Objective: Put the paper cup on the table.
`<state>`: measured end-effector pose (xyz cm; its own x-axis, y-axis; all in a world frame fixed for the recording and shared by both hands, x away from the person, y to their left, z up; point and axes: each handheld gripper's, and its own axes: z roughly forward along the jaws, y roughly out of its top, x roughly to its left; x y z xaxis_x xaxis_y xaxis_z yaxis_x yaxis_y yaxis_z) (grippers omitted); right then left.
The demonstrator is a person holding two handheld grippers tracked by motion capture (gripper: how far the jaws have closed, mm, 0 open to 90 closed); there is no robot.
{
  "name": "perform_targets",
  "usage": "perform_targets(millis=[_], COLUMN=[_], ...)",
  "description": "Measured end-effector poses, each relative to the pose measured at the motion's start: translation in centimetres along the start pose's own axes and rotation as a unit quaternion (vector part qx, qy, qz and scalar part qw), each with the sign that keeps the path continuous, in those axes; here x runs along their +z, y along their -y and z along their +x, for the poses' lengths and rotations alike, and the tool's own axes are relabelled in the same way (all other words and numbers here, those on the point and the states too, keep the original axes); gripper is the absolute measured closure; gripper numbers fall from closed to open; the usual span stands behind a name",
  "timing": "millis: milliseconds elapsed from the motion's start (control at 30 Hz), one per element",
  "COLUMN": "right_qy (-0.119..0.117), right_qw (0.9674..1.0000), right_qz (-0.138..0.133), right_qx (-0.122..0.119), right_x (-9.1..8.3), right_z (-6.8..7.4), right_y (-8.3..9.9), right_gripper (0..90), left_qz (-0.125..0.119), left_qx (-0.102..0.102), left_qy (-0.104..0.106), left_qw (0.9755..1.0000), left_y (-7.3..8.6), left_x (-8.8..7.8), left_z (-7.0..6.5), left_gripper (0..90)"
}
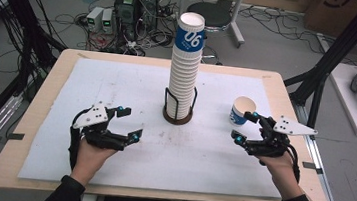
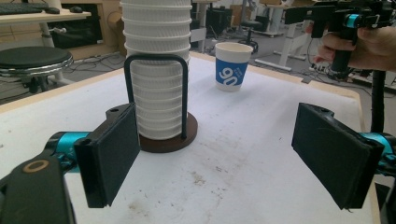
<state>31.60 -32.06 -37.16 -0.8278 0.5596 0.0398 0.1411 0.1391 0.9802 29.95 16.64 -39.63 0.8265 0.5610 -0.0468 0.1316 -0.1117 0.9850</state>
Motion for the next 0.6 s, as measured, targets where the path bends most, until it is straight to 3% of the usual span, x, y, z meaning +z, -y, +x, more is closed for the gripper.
perform_targets(millis=[400, 600], right_qy=[-0.007, -0.003], right_qw=[0.9998, 0.9999], right_qz=[-0.016, -0.005], right_qx=[0.007, 0.008], right_x=[0.09, 0.12], right_z=[0.07, -0.12], right_y=[-0.18, 0.02], right_gripper=[14.7, 14.7], left_qz=[0.002, 0.002], left_qx=[-0.003, 0.000], left_qy=[-0.001, 0.001], left_qw=[1.0000, 1.0000], left_y=[0.08, 0.00], left_x=[0.07, 0.23], left_z=[0.05, 0.08], left_gripper=[15.2, 15.2])
